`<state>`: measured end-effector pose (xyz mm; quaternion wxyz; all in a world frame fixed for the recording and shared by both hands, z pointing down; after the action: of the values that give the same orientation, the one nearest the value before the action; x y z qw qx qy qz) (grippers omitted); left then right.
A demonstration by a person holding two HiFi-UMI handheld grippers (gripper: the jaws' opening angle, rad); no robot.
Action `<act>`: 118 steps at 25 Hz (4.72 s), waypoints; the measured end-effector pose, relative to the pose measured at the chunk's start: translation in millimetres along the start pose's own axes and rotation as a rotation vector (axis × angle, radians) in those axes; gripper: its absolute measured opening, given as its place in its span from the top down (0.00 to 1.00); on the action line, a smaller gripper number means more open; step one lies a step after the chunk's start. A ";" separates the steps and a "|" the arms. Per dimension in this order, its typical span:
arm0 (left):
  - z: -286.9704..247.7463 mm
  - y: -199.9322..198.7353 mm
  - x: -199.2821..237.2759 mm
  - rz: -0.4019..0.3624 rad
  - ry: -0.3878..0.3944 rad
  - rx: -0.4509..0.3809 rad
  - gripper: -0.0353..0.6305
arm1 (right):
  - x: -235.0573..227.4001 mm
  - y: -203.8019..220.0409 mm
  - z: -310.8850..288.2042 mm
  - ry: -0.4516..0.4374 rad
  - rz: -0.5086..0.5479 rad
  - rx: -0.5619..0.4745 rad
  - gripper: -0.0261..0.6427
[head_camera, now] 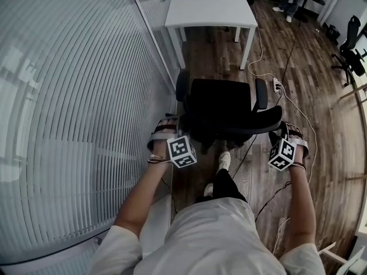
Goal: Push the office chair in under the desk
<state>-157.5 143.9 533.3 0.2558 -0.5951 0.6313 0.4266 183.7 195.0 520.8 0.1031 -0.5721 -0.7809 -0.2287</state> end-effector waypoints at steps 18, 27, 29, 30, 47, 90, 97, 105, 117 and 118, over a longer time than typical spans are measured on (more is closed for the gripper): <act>-71.1 2.0 49.3 0.012 0.006 0.036 0.65 | -76.0 -19.0 -39.8 -0.010 -0.003 -0.018 0.66; -112.2 -0.4 73.9 0.028 0.012 0.064 0.65 | -123.8 -26.9 -62.5 -0.025 0.013 -0.030 0.66; -120.6 0.3 79.9 0.031 0.013 0.069 0.65 | -133.4 -29.9 -67.9 -0.026 0.015 -0.029 0.66; -123.9 0.0 82.0 0.032 0.013 0.072 0.65 | -137.1 -30.7 -70.2 -0.026 0.017 -0.031 0.66; -181.1 -8.1 111.9 0.037 0.024 0.128 0.65 | -206.1 -38.2 -105.4 -0.038 0.045 -0.044 0.66; -309.0 -24.4 173.8 0.014 0.030 0.214 0.65 | -329.0 -42.5 -173.8 -0.048 0.125 -0.136 0.66; -334.8 -21.5 186.4 0.010 0.039 0.216 0.65 | -349.7 -49.0 -191.4 -0.061 0.118 -0.141 0.66; -368.0 -29.0 203.1 0.001 0.032 0.197 0.65 | -383.6 -46.2 -210.0 -0.072 0.105 -0.143 0.66; -410.5 -17.6 228.6 0.001 0.030 0.169 0.65 | -426.4 -66.4 -237.8 -0.082 0.083 -0.107 0.66; -414.0 -18.0 227.9 0.003 0.030 0.166 0.65 | -428.3 -65.6 -240.4 -0.081 0.080 -0.105 0.66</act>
<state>-100.3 -325.2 548.9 0.2942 -0.5773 0.6689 0.3643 236.6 -297.5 534.2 0.0504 -0.6163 -0.7479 -0.2415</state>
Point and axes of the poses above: the fingertips, and each gripper's own axes: z backward along the fingers, x to its left, y out of its underside, the point moved 9 cm from there along z, backward along the fingers, and after that the axes turned 15 degrees about -y, right-handed, at the moved point
